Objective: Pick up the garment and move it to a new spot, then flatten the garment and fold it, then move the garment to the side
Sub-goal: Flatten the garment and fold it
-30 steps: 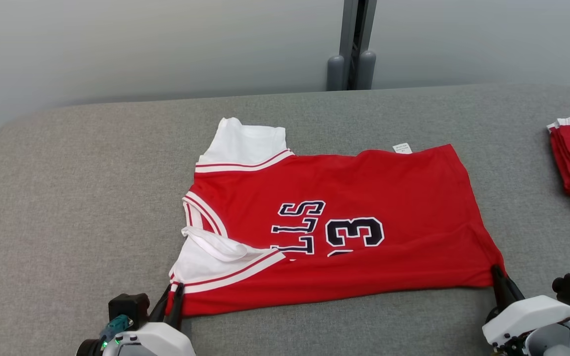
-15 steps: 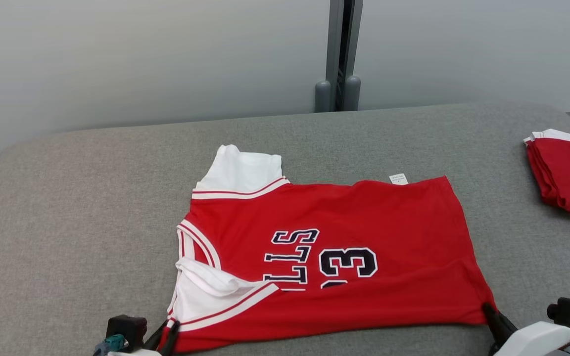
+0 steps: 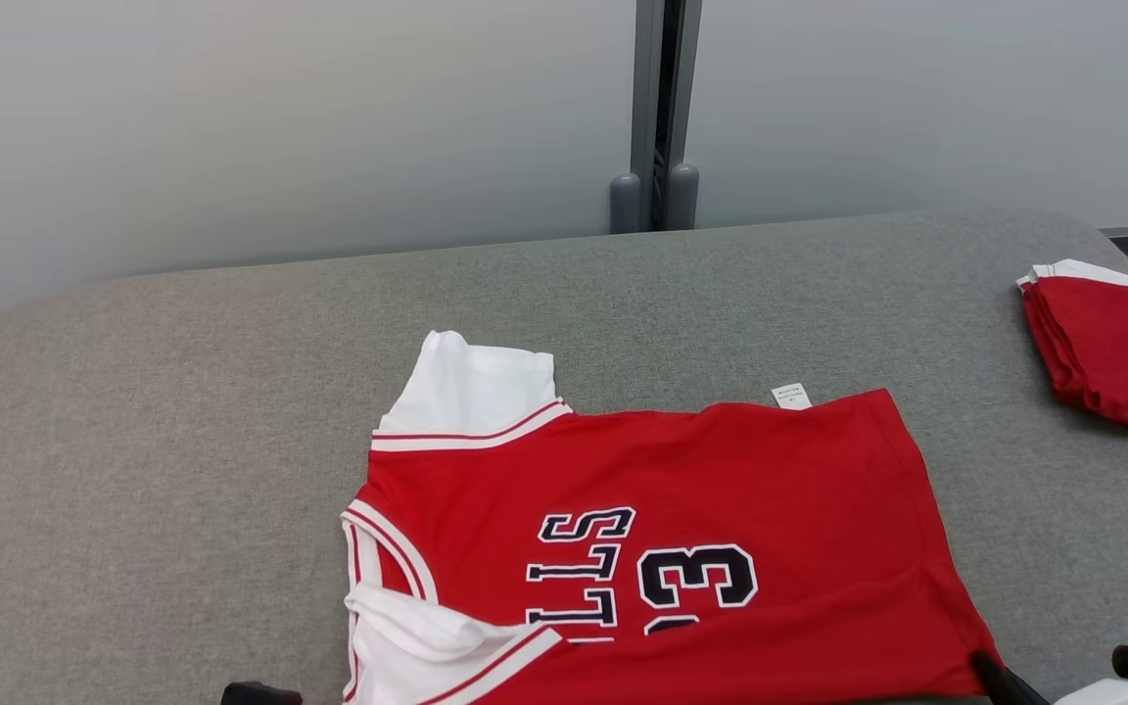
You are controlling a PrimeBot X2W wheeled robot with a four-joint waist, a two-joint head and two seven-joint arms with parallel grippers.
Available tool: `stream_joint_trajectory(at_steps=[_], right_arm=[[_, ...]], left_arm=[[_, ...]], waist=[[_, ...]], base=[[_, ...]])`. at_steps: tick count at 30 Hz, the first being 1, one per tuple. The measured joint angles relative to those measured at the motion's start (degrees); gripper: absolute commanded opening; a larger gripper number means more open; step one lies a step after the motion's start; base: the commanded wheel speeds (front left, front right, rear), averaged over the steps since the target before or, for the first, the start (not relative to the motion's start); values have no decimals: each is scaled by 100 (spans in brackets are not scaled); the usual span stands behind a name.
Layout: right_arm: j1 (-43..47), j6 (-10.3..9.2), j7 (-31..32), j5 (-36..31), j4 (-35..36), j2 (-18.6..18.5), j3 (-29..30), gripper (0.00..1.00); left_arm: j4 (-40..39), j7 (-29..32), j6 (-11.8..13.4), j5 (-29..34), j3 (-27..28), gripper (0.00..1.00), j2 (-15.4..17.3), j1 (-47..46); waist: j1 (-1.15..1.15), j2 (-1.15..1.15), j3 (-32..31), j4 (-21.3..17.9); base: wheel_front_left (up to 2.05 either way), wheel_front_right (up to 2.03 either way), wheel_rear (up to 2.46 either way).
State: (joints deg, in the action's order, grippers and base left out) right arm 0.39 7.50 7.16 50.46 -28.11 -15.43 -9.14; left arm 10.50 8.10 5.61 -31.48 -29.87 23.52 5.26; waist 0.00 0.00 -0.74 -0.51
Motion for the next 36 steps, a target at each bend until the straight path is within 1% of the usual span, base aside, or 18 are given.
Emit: stream_joint_trajectory(at_steps=[1,2,3,8,14,17,20,27,33,36], right_arm=[[41,0,48,-1,46,19,59,91],[76,0,47,-1,86,51,152,100],[107,0,46,-2,130,83,227,100],[136,-1,65,-199,332,135,549,100],[-47,-1,-26,-720,628,159,859,100],[-291,-1,-248,-1042,878,165,911,100],[-592,-1,-573,-1426,1123,154,859,100],[-1228,-1,-1314,-2307,1443,109,491,100],[-1552,-1,-1659,-2497,1428,269,299,100],[-1621,-1,-1749,-2540,1407,299,269,100]], left_arm=[[-75,97,32,-13,-22,8,23,52],[-129,191,75,-41,-29,74,41,99],[-186,266,135,-52,-24,100,52,140],[-501,330,336,-64,65,100,97,161],[-731,-46,567,-19,380,100,92,-56],[-781,-353,678,14,569,100,-12,-322],[-749,-721,735,23,716,100,-202,-631],[-272,-1504,693,36,918,100,-569,-1451],[420,-1869,561,103,933,100,-758,-2052],[760,-1896,483,120,895,100,-789,-2299]], waist=[[0,0,11,-1],[0,0,22,0],[0,0,34,3],[0,0,116,24],[0,0,271,55],[0,0,390,59],[0,0,544,56],[0,0,988,1],[0,0,1331,-110],[0,0,1464,-204]], base=[[0,0,0],[0,0,0],[0,0,0],[0,0,0],[0,0,0],[0,0,0],[0,0,0],[0,0,0],[0,0,0],[0,0,0]])
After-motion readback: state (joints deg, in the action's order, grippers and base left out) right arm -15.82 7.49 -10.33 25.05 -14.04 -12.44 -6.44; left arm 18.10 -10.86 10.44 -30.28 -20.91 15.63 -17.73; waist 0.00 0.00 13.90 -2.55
